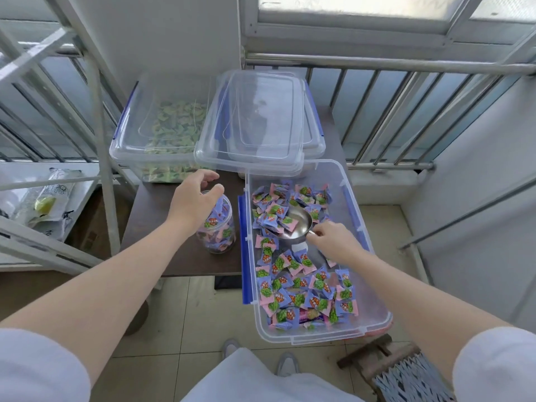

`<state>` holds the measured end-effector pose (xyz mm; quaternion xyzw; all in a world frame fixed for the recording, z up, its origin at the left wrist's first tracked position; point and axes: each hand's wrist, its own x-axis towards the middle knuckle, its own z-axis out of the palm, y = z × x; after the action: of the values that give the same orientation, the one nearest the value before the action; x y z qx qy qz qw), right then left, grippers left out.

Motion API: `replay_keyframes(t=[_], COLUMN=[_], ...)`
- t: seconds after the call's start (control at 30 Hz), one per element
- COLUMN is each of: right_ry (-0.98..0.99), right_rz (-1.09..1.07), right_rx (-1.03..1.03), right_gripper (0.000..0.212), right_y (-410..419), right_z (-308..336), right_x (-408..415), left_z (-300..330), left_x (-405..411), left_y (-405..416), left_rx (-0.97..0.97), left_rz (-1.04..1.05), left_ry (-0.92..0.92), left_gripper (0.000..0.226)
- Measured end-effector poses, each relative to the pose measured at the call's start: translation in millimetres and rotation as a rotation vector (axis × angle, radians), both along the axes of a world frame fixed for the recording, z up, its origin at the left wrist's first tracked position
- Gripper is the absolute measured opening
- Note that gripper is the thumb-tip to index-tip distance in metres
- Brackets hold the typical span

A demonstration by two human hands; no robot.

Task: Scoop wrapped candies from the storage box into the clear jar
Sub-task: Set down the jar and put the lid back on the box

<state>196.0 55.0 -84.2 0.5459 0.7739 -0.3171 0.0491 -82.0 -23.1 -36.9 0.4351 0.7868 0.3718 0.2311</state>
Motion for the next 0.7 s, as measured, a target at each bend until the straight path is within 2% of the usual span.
replay_keyframes(t=[0.13, 0.23, 0.3, 0.33, 0.43, 0.5, 0.6, 0.7], right_ry=[-0.106, -0.130, 0.048, 0.201, 0.729, 0.966, 1.136, 1.119], right_rz=[0.068, 0.004, -0.157, -0.284, -0.707, -0.901, -1.064, -1.037], right_rx=[-0.157, -0.055, 0.026, -0.005, -0.417, -0.662, -0.826, -0.793], right_gripper=[0.029, 0.035, 0.030, 0.027, 0.041, 0.051, 0.050, 0.039], right_y=[-5.7, 9.7, 30.0, 42.4, 71.6, 79.2, 81.4, 86.1], right_z=[-18.8, -3.9, 16.0, 27.0, 51.3, 59.0, 63.0, 71.7], right_x=[-17.2, -22.4, -37.0, -48.7, -85.9, -100.9, -107.5, -108.1], left_z=[-2.1, -4.7, -6.0, -6.2, -5.2, -4.5, -4.8, -3.6], left_x=[-4.8, -8.9, -10.8, -11.1, -10.9, -11.3, -13.6, -16.4], left_y=[4.6, 5.3, 5.3, 5.3, 6.4, 7.4, 7.6, 8.6], left_rx=[-0.006, 0.009, 0.018, 0.019, 0.029, 0.035, 0.039, 0.047], left_rz=[0.003, 0.028, 0.042, 0.049, 0.060, 0.061, 0.063, 0.050], left_ry=[-0.015, -0.037, -0.041, -0.043, -0.052, -0.055, -0.064, -0.051], left_gripper=[0.025, 0.025, 0.025, 0.025, 0.025, 0.025, 0.025, 0.025])
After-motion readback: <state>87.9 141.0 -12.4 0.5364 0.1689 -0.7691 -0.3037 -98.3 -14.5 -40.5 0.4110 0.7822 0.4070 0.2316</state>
